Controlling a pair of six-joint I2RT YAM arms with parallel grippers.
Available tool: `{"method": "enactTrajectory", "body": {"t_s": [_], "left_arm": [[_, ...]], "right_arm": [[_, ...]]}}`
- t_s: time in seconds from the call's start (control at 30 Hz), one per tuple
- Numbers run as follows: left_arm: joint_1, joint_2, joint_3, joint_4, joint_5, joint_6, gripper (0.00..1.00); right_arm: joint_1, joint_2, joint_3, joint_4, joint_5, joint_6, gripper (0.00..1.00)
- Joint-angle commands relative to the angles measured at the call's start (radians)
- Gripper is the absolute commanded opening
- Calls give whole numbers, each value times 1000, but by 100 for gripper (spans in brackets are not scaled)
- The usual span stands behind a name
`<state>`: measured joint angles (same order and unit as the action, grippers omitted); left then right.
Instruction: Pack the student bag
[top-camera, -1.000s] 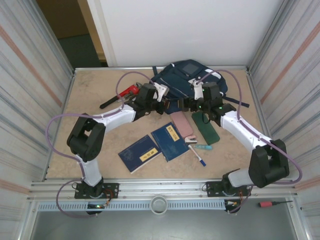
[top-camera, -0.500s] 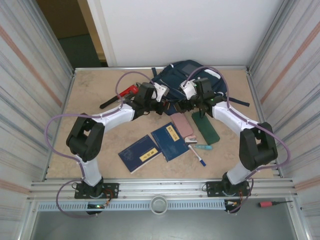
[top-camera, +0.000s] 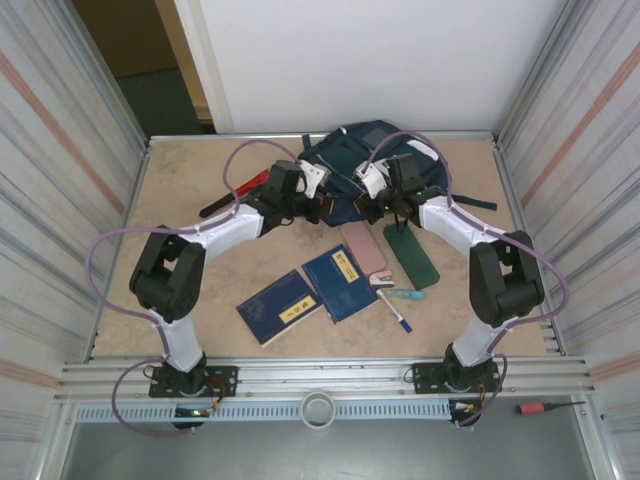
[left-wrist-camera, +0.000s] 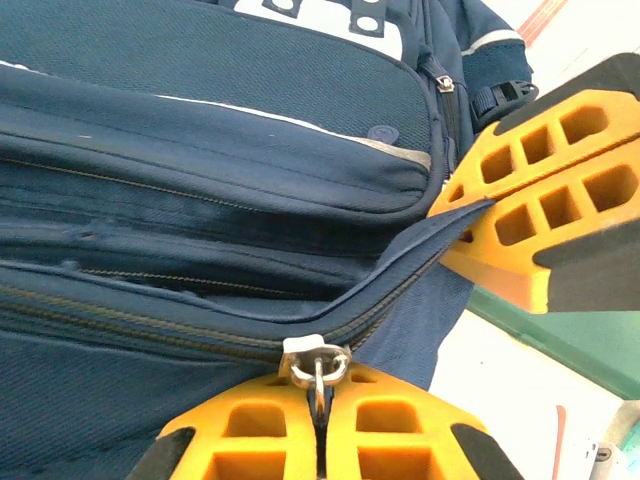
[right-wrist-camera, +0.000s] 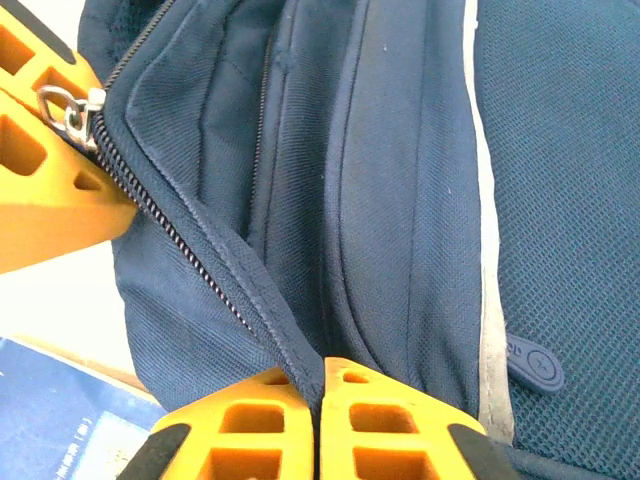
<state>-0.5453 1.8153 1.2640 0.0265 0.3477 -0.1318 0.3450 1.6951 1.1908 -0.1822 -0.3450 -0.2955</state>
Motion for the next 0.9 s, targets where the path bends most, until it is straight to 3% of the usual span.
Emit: {"method": "enactTrajectory", "body": {"t_s": [0.0,0.3,0.5,0.6,0.77,0.87], "left_arm": [[53,-89,12,-15,-53,-5,0],[103,-79,47,-91,-112,-1,0],[119,-94,46,-103,-74,-15,0],[97,-103,47,-89,-17,-26,0],[52,-99,67,-57,54,-65,0],[31,-102,87,-65,66,-65,0]], "right_arm": [[-77,-63,-18,22,51,30,0],[-130,-68,27,-38,24,-6,0],[-156,-59,72,-124,-4,-57,2],[-136,-45,104,-153,-33,-62,13],[-47,-49,127,-165,-13,-71,47],[-12,-51,133,-154,-54,-70,58]]}}
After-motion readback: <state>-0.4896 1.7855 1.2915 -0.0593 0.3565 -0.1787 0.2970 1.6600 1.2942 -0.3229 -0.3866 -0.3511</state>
